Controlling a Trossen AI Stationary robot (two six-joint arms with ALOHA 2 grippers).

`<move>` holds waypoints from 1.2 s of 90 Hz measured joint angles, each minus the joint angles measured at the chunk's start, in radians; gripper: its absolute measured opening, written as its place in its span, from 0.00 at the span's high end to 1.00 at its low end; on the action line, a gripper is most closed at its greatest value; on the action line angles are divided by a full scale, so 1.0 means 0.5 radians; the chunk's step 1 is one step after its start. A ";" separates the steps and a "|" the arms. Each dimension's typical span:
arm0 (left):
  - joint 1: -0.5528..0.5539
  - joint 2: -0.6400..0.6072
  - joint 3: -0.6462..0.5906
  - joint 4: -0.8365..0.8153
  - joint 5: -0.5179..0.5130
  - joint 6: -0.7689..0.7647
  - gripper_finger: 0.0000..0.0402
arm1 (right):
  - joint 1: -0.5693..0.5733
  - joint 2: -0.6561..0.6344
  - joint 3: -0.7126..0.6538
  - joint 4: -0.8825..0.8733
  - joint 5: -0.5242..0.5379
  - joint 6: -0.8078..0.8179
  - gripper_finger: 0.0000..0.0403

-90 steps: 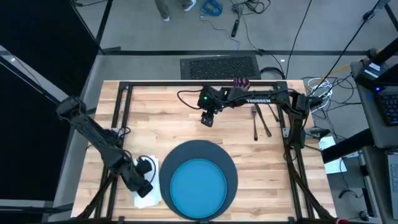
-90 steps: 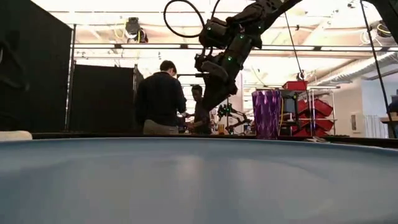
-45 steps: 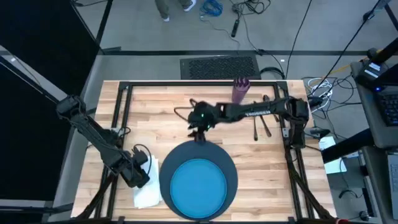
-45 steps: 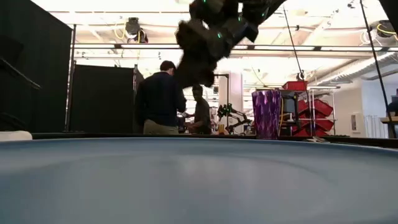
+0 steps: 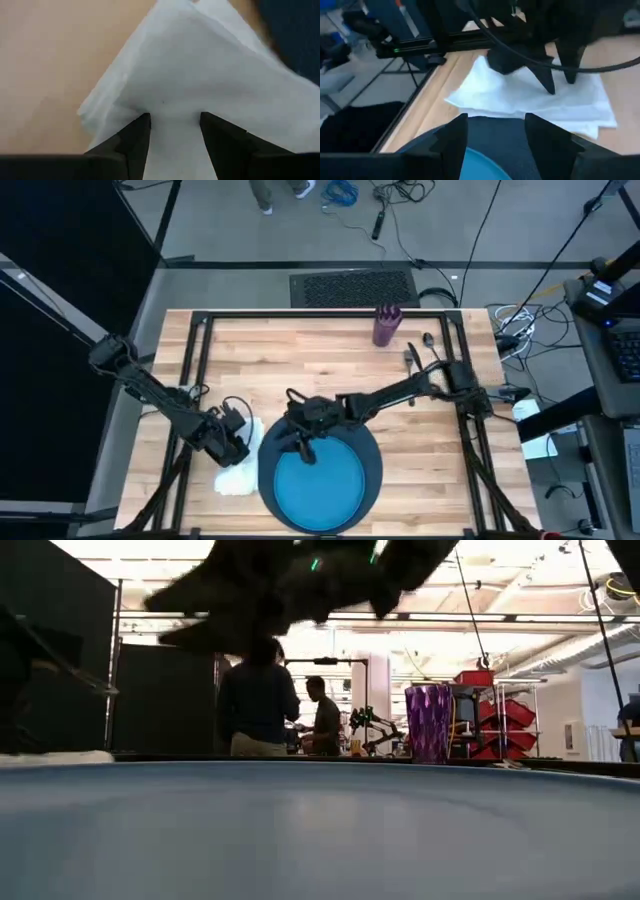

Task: Set table place
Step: Move the table napkin beside the placemat

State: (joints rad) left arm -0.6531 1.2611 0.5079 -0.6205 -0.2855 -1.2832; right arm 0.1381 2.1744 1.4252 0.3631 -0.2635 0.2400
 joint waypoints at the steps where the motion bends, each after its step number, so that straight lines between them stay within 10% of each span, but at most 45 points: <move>1: 0.011 0.000 0.000 0.014 0.000 0.021 0.60 | 0.000 0.018 0.010 0.003 -0.007 0.009 0.55; 70: 0.129 -0.040 0.421 -0.665 -0.130 0.187 0.61 | -0.110 0.138 0.389 -0.650 -0.006 -0.159 0.55; 89: -0.101 -0.035 0.526 -0.518 0.266 -0.022 0.62 | -0.186 -0.004 0.389 -1.156 0.050 -0.301 0.55; 108: -0.354 -0.011 0.521 -0.507 0.247 -0.445 0.62 | -0.270 -0.062 0.389 -1.371 0.223 -0.395 0.55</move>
State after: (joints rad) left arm -0.8300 1.2555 0.7687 -0.8741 -0.1619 -1.5059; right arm 0.0031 2.1436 1.6196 -0.3226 -0.1521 0.0426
